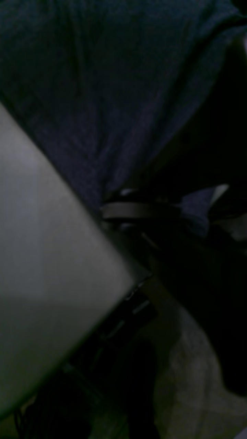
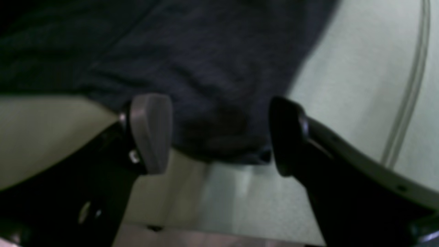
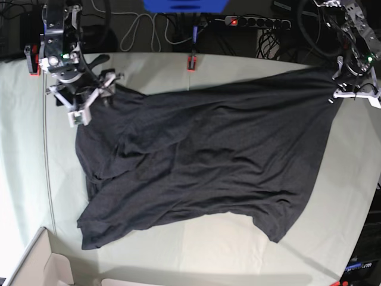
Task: Layout the t-shirt on the table in an organized manner, then fold the t-shirt properly
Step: 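Pull the bunched fabric with the right gripper toward the robot, flattening the shirt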
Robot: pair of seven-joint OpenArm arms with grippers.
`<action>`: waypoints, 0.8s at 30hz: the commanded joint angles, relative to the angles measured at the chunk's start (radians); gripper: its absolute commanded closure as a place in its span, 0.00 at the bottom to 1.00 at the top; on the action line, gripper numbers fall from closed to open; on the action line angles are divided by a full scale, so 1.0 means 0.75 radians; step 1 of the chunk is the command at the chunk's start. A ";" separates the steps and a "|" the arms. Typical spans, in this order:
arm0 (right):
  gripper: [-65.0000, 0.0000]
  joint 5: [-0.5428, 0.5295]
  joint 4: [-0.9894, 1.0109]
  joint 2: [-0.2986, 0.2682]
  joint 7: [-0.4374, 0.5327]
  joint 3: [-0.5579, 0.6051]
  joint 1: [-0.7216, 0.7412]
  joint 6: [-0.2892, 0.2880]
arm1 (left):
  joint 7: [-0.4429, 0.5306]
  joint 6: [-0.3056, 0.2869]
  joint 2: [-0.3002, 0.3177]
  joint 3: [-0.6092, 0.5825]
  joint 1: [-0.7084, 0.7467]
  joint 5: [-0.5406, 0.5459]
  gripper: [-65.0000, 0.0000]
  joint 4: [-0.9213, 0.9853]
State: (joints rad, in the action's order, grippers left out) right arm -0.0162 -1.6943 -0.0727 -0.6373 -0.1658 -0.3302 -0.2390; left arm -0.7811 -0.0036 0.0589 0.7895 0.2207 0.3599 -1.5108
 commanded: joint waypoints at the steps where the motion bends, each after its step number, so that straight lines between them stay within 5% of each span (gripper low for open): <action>1: 0.30 -0.004 -0.023 0.004 0.028 -0.046 0.005 0.005 | 0.024 -0.002 0.019 0.004 -0.007 0.002 1.00 -0.022; 15: 0.34 -0.006 0.096 0.034 0.028 -0.105 -0.029 0.003 | 0.024 -0.002 0.021 0.006 -0.005 0.002 1.00 -0.022; 17: 0.47 -0.006 0.096 0.043 0.028 -0.107 -0.033 0.001 | 0.024 -0.002 0.035 0.006 -0.005 0.002 1.00 -0.024; 21: 0.94 -0.006 0.090 0.041 0.028 -0.111 -0.080 0.001 | 0.024 -0.002 0.076 0.008 -0.005 0.004 1.00 -0.028; 24: 0.99 -0.006 0.057 0.047 0.034 -0.167 -0.138 0.001 | 0.024 -0.002 0.090 0.008 -0.005 0.004 1.00 -0.034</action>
State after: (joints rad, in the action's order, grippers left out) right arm -0.0296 -1.6321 -0.0269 -0.6231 -0.2802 -0.4255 -0.2409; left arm -0.7792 -0.0040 0.1108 0.7906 0.2214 0.3637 -1.5158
